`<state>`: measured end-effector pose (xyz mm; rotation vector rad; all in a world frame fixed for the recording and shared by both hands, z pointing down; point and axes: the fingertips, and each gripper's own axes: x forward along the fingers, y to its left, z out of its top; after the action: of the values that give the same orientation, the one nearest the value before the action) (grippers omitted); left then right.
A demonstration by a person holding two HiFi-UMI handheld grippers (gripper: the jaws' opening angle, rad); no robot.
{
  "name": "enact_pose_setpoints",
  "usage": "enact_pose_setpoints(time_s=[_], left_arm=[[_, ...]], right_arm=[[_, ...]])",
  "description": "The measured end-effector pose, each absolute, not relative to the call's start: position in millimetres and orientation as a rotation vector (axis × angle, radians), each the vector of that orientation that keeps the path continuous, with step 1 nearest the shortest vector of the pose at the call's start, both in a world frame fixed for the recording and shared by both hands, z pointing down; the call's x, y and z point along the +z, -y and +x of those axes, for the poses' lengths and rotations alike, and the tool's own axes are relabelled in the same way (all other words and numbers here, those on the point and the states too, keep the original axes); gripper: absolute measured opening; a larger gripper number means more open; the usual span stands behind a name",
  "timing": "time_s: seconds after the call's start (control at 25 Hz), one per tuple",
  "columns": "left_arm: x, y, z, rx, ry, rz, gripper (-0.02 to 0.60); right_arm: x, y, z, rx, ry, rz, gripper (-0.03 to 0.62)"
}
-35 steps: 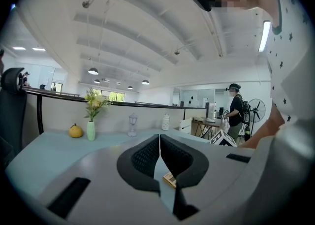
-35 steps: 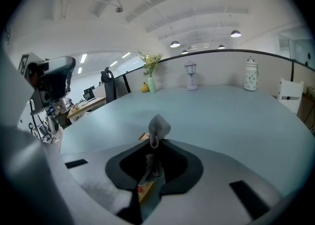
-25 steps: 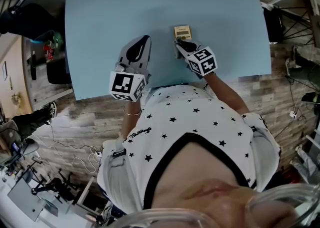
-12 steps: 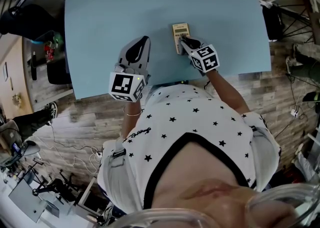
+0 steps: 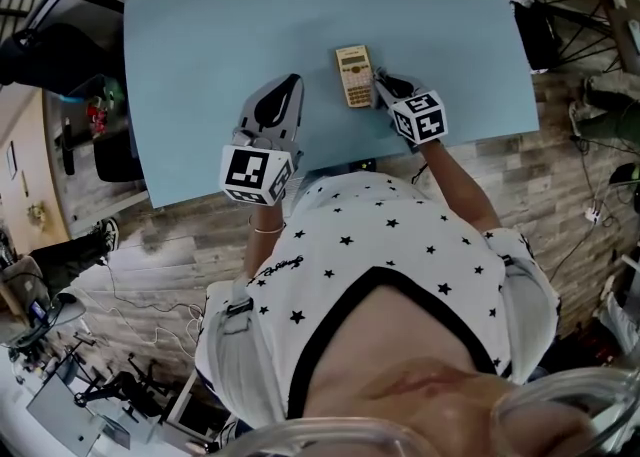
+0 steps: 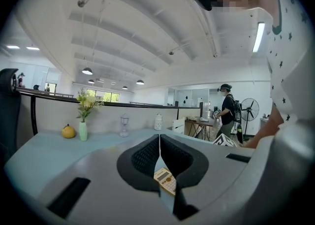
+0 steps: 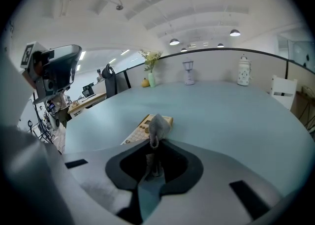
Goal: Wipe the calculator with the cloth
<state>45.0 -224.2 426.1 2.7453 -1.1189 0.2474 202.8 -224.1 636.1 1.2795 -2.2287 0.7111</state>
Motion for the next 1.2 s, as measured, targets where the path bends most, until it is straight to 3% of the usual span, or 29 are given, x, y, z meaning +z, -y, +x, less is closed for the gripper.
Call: enact_pose_setpoints(time_s=[0.4, 0.8, 1.2], left_arm=[[429, 208, 49, 0.248, 1.112, 2.742, 0.031], [427, 195, 54, 0.264, 1.092, 2.773, 0.031], [428, 174, 77, 0.309, 1.032, 2.790, 0.031]], right_arm=[[633, 226, 215, 0.753, 2.248, 1.353, 0.048], [530, 233, 244, 0.705, 2.473, 1.584, 0.047], [472, 200, 228, 0.632, 2.673, 1.553, 0.046]])
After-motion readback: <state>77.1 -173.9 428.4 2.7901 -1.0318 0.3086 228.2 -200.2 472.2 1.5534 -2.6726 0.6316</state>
